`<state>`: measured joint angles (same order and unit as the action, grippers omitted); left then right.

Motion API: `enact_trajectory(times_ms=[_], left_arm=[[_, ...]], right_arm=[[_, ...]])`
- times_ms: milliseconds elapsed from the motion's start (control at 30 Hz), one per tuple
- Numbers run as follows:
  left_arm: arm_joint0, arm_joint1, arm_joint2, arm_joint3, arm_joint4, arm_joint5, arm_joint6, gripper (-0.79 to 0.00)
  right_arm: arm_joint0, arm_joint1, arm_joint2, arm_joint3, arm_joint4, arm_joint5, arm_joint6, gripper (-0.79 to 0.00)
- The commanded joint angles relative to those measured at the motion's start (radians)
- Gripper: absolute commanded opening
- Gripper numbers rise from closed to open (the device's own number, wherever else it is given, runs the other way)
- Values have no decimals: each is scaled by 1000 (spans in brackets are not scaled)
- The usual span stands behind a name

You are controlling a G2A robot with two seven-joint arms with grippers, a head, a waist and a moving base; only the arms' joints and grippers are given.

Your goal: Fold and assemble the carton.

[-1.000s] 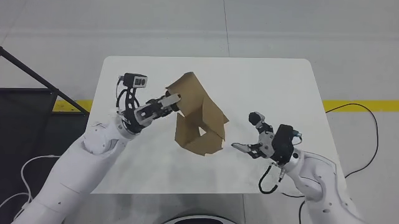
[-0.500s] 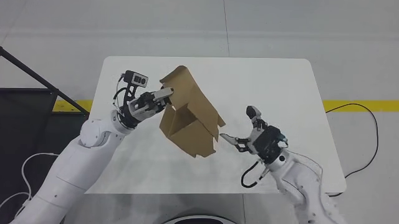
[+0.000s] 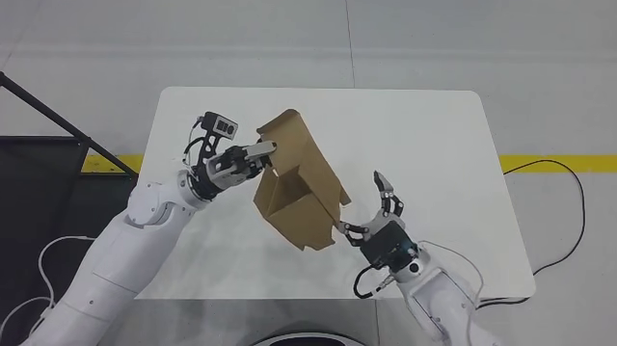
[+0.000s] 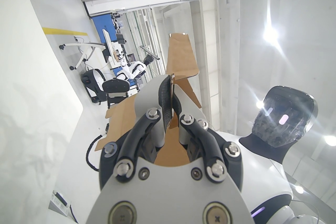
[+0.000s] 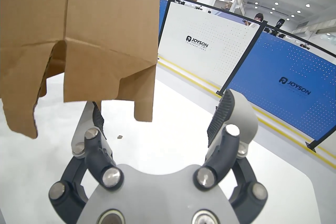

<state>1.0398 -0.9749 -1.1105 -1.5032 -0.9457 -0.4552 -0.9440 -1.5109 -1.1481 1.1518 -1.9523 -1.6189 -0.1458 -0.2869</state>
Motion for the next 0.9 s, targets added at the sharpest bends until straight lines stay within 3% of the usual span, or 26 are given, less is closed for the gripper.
enact_trajectory(times_ms=[0, 433, 867], left_arm=[[0, -3, -3, 2, 7, 5, -7, -785], [-7, -21, -14, 27, 24, 30, -37, -785], [-11, -36, -28, 48, 22, 50, -97, -785]], right_arm=[[3, -2, -6, 1, -2, 4, -17, 0], [-34, -5, 19, 5, 54, 0, -177, 0], [-40, -3, 69, 27, 190, -112, -239, 0]])
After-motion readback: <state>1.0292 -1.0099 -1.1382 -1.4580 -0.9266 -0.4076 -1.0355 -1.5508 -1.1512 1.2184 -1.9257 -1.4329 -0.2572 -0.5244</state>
